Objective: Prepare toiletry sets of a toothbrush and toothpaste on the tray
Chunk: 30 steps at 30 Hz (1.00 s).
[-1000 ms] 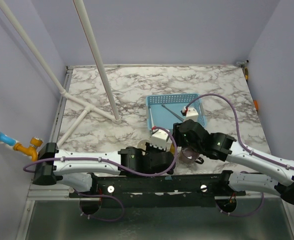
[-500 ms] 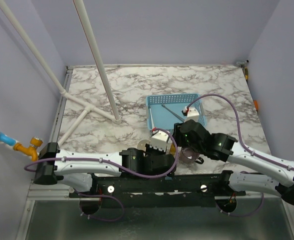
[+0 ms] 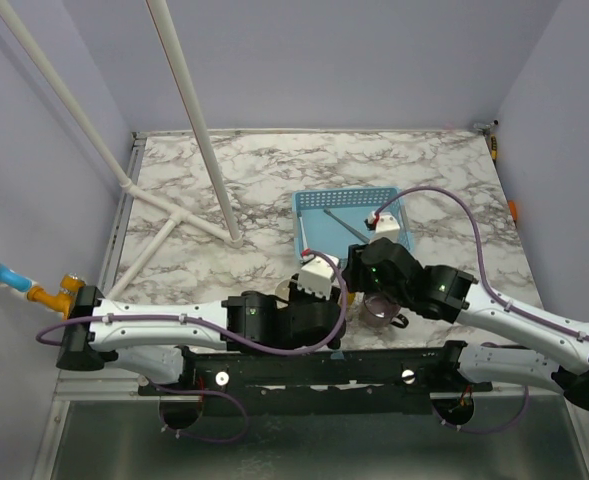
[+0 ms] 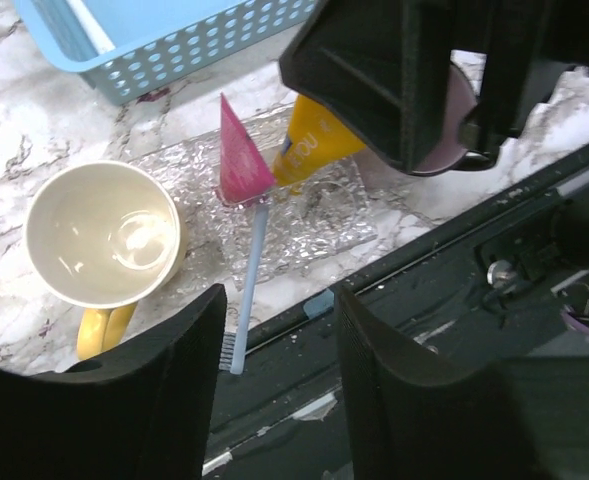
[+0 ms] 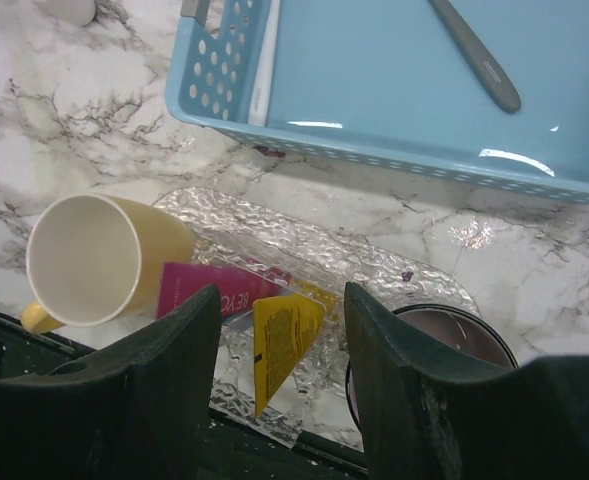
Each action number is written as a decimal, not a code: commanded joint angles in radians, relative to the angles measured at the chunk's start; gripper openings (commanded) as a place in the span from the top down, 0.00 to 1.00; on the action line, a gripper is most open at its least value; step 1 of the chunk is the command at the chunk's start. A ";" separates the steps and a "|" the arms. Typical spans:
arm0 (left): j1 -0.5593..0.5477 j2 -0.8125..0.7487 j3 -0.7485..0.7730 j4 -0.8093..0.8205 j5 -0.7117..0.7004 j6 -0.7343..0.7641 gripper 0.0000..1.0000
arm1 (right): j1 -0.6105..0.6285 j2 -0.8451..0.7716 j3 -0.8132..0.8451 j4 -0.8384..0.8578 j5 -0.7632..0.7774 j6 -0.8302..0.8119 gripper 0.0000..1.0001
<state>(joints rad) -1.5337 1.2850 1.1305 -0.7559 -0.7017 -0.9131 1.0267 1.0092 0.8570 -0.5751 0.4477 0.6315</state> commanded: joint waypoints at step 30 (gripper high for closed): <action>0.897 -0.599 -0.256 0.204 1.252 0.370 0.35 | -0.157 0.382 0.414 -0.045 -0.123 -0.189 0.43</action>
<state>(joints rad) -0.7525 0.6899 0.9325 -0.5613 0.2970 -0.5945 0.9379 1.3361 1.2228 -0.5968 0.3981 0.4919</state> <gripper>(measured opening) 0.649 0.567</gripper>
